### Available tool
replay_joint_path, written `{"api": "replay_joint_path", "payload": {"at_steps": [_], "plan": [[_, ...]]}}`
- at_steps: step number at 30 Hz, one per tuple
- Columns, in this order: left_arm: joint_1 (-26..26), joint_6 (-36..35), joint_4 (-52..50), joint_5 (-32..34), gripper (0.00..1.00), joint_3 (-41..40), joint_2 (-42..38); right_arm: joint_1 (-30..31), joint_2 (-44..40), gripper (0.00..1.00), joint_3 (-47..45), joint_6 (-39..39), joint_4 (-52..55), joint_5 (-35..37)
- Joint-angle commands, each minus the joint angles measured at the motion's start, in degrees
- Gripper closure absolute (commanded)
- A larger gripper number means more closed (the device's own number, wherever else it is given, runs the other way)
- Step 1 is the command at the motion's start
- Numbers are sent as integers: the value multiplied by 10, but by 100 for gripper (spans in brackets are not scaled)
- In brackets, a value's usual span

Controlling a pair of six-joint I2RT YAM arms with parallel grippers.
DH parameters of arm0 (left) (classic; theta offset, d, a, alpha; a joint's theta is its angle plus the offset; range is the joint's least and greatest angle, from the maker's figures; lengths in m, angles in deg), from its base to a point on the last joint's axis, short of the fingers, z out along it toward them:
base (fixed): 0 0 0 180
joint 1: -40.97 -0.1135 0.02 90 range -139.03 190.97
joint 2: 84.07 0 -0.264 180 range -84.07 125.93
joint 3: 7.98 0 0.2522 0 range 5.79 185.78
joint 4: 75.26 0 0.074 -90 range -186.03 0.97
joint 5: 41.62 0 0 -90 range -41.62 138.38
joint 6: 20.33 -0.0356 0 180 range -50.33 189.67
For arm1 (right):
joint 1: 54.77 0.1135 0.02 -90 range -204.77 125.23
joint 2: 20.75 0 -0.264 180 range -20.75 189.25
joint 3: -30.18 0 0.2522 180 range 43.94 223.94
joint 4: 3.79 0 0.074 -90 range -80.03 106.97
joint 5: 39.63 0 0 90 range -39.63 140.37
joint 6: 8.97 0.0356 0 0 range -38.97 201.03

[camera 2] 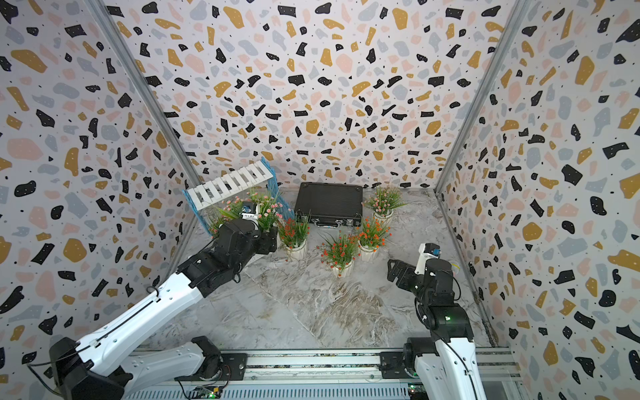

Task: Place the baby's breath potted plants on the rack by color
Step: Place the baby's breath potted plant on the rack.

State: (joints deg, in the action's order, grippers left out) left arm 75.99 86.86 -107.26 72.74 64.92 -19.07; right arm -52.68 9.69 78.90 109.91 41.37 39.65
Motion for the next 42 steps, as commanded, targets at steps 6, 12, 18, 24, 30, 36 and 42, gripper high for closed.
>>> {"api": "replay_joint_path", "payload": {"at_steps": [6, 12, 18, 24, 30, 36, 42], "plan": [[-76, -30, 148, -24, 14, 42, 81, 0, -1, 2, -16, -16, -21, -1], [-112, -45, 195, -45, 14, 61, 130, 1, 1, 2, -20, -19, -28, 0], [-133, -57, 230, -58, 13, 72, 176, 0, 5, 2, -28, -23, -32, 5], [-138, -62, 296, -59, 13, 62, 214, 1, 6, 2, -31, -25, -40, 8], [-145, -75, 363, -53, 14, 62, 255, 0, 7, 2, -34, -25, -49, 4], [-155, -79, 401, -42, 14, 64, 287, 1, 5, 2, -42, -23, -56, -4], [-164, -78, 428, -29, 13, 68, 319, 0, 3, 2, -48, -22, -59, -6]]}}
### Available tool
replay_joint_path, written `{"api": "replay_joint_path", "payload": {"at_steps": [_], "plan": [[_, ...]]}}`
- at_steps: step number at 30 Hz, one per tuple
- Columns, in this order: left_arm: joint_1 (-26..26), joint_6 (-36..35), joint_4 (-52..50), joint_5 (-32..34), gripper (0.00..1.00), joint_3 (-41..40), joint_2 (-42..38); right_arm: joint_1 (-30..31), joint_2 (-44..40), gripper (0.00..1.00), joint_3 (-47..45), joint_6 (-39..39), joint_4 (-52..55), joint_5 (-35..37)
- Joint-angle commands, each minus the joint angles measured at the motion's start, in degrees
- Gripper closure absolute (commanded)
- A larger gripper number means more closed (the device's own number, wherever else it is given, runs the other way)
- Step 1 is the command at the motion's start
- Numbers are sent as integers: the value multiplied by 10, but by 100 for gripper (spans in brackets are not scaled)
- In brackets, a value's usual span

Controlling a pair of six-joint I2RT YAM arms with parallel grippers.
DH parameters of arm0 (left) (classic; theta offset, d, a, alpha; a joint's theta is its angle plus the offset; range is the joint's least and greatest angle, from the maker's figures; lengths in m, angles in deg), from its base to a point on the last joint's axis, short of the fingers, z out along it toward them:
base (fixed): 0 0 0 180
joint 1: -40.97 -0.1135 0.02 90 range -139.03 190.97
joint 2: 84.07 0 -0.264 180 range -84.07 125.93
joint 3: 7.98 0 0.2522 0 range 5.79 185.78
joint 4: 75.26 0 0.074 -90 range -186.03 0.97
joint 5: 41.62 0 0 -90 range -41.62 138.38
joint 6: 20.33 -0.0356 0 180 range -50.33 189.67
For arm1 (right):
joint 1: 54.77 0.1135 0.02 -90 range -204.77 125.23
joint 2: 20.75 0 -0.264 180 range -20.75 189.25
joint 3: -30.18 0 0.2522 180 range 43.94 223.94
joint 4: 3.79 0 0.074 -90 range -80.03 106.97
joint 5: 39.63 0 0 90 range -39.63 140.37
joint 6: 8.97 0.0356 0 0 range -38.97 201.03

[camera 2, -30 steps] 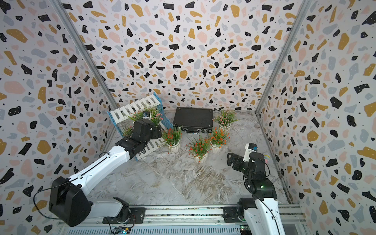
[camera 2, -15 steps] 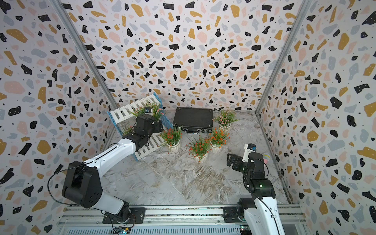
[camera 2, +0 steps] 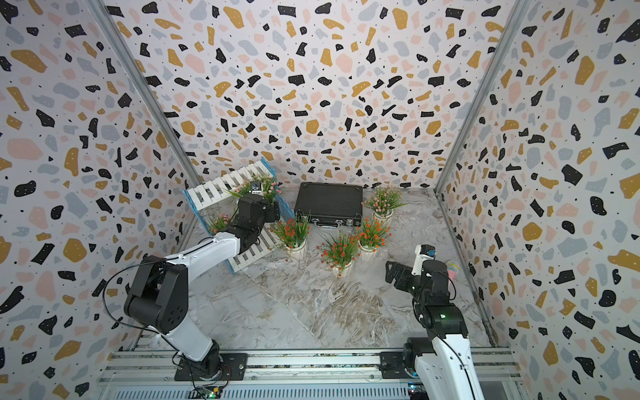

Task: Place the baby's breath potted plants on the rack by color
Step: Place the baby's breath potted plant on the rack.

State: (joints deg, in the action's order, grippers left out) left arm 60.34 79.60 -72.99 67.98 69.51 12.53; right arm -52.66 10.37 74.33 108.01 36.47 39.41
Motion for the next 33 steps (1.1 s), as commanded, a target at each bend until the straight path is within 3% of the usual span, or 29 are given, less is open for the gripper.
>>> {"api": "replay_joint_path", "payload": {"at_steps": [1, 33], "plan": [[-10, -4, 89, 20, 13, 23, 9, 0, -5, 2, -3, -4, -10, -4], [-47, 73, 172, 36, 12, 48, 150, 0, 1, 2, -33, -8, -33, -6]]}}
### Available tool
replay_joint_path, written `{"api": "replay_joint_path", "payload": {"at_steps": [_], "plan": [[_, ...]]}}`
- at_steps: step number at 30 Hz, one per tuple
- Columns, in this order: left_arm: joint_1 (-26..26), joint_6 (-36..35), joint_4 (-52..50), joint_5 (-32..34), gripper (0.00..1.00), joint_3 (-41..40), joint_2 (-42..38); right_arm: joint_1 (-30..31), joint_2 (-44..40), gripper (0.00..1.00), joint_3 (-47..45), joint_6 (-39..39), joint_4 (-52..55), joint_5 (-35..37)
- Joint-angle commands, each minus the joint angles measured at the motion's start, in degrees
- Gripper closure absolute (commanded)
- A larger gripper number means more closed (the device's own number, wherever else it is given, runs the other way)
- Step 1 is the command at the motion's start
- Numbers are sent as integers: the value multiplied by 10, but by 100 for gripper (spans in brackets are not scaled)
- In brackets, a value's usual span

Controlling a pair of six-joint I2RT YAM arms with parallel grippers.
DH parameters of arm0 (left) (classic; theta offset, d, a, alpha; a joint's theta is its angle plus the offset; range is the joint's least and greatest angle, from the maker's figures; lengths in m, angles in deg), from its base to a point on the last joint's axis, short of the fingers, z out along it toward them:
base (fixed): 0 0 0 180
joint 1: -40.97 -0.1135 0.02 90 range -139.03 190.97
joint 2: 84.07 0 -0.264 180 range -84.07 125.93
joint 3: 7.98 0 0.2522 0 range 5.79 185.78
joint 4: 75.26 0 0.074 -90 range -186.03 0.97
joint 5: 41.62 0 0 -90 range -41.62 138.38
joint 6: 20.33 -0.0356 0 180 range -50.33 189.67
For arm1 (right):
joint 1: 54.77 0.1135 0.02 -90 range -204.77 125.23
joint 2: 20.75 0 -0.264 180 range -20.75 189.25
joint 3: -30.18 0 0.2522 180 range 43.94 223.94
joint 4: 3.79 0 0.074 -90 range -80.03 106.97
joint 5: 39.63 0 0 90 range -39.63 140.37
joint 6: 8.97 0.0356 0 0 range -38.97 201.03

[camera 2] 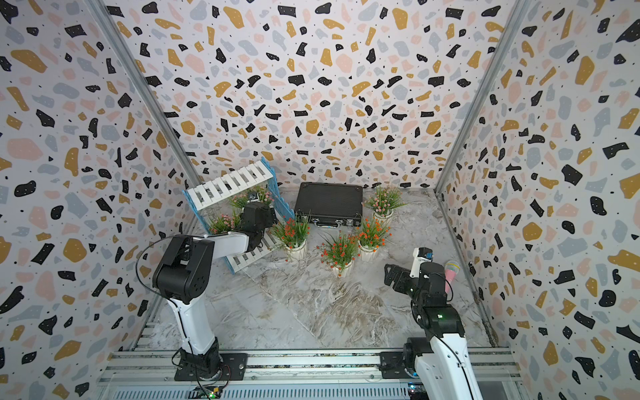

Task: Place the baby's breath potted plants on the rack by color
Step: Place the baby's breath potted plant on the rack.

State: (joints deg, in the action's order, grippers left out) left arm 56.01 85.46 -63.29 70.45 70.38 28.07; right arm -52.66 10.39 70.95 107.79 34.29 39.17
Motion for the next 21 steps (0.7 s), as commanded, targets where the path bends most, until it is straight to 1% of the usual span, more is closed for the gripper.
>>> {"api": "replay_joint_path", "payload": {"at_steps": [1, 3, 4, 5, 6, 8, 14, 21], "plan": [[-4, 17, 75, 10, 12, 42, -1, 0, 2, 2, 0, -6, -12, -3], [-4, 21, 71, 6, 10, 46, 3, 0, 3, 2, 1, -6, -12, -3], [-4, 23, 69, 5, 7, 46, 3, 0, 4, 2, 2, -6, -12, -4], [-4, 25, 66, 7, 2, 45, 3, 0, 6, 1, 2, -6, -12, -4], [-3, 28, 59, 13, 1, 45, 2, 0, 8, 1, 4, -6, -12, -4], [-3, 38, 53, 23, 1, 34, -8, 0, 17, 1, 11, -5, -12, -6], [-3, 47, 33, 9, 1, -5, -57, 0, 52, 1, 42, -4, -13, 14], [1, 58, -42, -35, 1, -25, -126, 0, 152, 1, 85, -7, -10, 16]]}}
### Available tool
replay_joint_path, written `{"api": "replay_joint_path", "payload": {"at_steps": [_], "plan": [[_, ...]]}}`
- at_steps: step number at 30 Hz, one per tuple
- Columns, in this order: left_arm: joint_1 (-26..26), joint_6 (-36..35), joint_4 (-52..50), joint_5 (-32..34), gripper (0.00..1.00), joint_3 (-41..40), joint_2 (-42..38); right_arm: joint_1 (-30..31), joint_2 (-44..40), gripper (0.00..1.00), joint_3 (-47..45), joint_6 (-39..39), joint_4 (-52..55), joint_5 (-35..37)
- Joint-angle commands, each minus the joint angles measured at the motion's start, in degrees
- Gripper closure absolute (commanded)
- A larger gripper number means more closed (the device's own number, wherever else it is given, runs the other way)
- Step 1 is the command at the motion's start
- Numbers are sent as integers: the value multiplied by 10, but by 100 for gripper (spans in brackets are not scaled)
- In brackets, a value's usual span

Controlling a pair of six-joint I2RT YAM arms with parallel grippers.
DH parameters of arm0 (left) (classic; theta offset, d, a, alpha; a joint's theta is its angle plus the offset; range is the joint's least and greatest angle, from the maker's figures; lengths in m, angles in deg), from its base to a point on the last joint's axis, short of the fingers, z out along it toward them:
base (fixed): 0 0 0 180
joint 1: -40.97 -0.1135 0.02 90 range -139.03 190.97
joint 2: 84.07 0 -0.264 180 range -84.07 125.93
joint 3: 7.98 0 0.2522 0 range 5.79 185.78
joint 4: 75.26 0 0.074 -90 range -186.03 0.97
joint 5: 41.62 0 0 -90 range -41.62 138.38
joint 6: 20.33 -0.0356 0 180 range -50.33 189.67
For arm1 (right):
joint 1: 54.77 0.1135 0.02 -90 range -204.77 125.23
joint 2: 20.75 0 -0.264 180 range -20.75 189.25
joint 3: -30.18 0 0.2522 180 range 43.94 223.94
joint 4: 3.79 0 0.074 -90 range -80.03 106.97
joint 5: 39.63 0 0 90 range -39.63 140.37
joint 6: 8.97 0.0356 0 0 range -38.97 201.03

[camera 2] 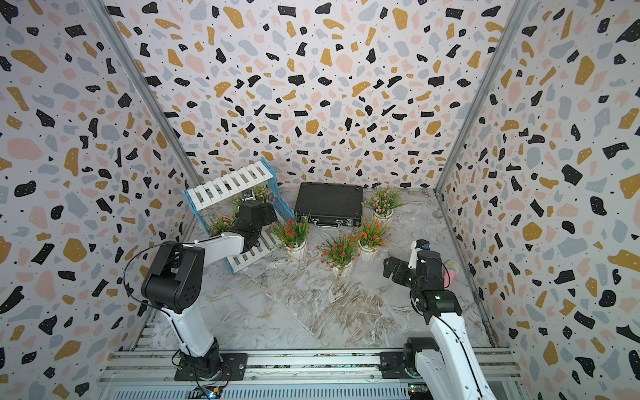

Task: Place the baby's breath potted plants on the rack by color
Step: Place the baby's breath potted plant on the rack.

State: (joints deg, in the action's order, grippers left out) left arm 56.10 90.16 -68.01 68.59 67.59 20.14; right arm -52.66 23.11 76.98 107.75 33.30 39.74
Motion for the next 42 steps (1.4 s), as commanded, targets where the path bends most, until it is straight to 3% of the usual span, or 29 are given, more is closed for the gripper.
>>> {"api": "replay_joint_path", "payload": {"at_steps": [1, 8, 14, 20, 26, 30, 37, 42], "plan": [[2, 9, -6, -24, 1, 1, -54, 0, 34, 1, 28, -6, -3, 13], [17, 3, -79, -60, 1, 0, -113, -1, 118, 1, 86, 20, -45, 58], [56, -9, -118, -39, 1, -4, -157, -9, 242, 2, 160, 51, -86, 65], [122, -37, -145, 20, 1, -17, -197, -82, 365, 11, 200, 147, -170, -45], [179, -34, -155, 44, 1, -58, -246, -96, 462, 18, 273, 150, -174, -77], [214, -29, -162, 50, 1, -86, -278, -98, 497, 21, 305, 114, -155, -69], [243, -11, -161, 38, 1, -128, -321, -97, 545, 10, 342, -33, -93, -69], [247, -9, -150, 30, 1, -136, -329, -80, 571, 8, 369, -136, -51, -66]]}}
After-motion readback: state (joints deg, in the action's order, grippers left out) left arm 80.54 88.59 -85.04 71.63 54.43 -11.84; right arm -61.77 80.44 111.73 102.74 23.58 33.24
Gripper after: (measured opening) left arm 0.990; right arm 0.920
